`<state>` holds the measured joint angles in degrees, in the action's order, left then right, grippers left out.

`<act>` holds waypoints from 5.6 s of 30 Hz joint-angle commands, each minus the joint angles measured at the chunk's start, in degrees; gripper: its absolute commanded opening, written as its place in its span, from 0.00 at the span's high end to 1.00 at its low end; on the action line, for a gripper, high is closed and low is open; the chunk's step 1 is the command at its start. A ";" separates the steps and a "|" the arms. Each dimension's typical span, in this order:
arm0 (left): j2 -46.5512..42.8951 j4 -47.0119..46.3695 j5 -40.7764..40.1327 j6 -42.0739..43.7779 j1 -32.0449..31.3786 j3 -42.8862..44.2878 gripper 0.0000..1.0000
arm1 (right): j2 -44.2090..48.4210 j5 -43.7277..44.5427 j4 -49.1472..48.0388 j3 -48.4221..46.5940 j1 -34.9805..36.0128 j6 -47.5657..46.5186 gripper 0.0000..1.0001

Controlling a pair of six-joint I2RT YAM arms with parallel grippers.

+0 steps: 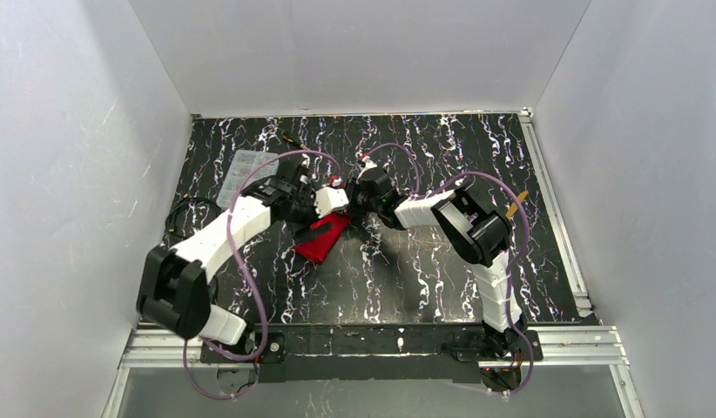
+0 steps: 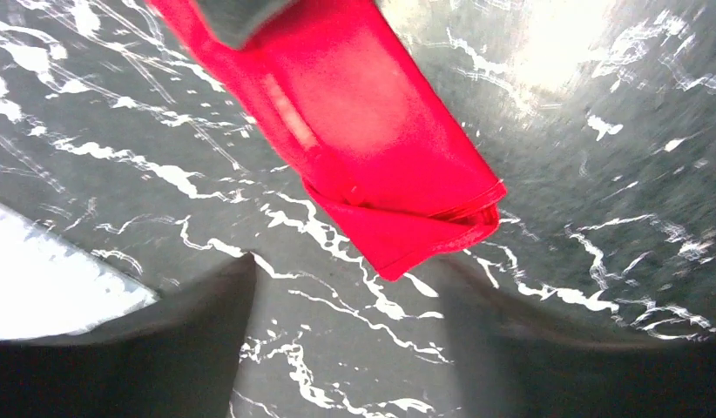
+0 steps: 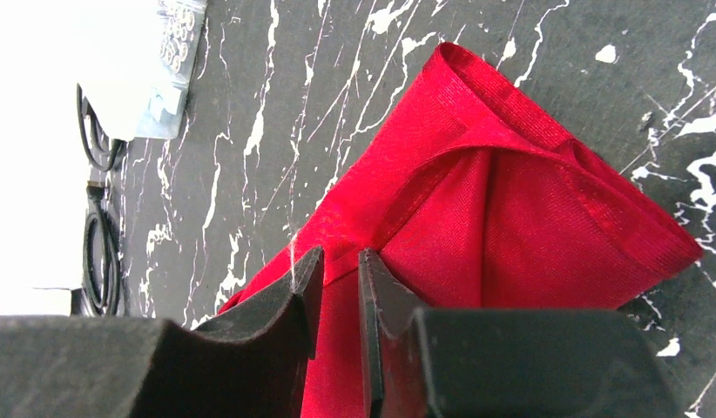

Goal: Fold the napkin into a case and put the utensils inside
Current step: Stuff the top corner of the smaller-rectangle-folded napkin into the folded napkin, then turn over the smaller rectangle folded napkin at the center of the board.

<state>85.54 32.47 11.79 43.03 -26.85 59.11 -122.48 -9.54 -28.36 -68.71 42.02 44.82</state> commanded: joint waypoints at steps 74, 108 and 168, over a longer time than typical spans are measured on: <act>-0.02 -6.77 -9.64 -18.96 -13.23 -12.01 0.37 | 1.46 7.41 11.46 4.10 2.22 0.21 0.67; 2.06 -7.86 -14.60 -13.83 -13.60 -11.90 1.00 | 1.61 7.69 10.51 5.52 2.10 1.21 0.71; 20.96 9.27 38.34 -25.33 19.73 4.33 1.00 | 27.98 -24.11 13.70 12.16 -11.38 -13.13 0.48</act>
<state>105.16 45.50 54.72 23.18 -7.03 63.35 -94.65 -28.88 -4.03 -58.24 25.04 25.69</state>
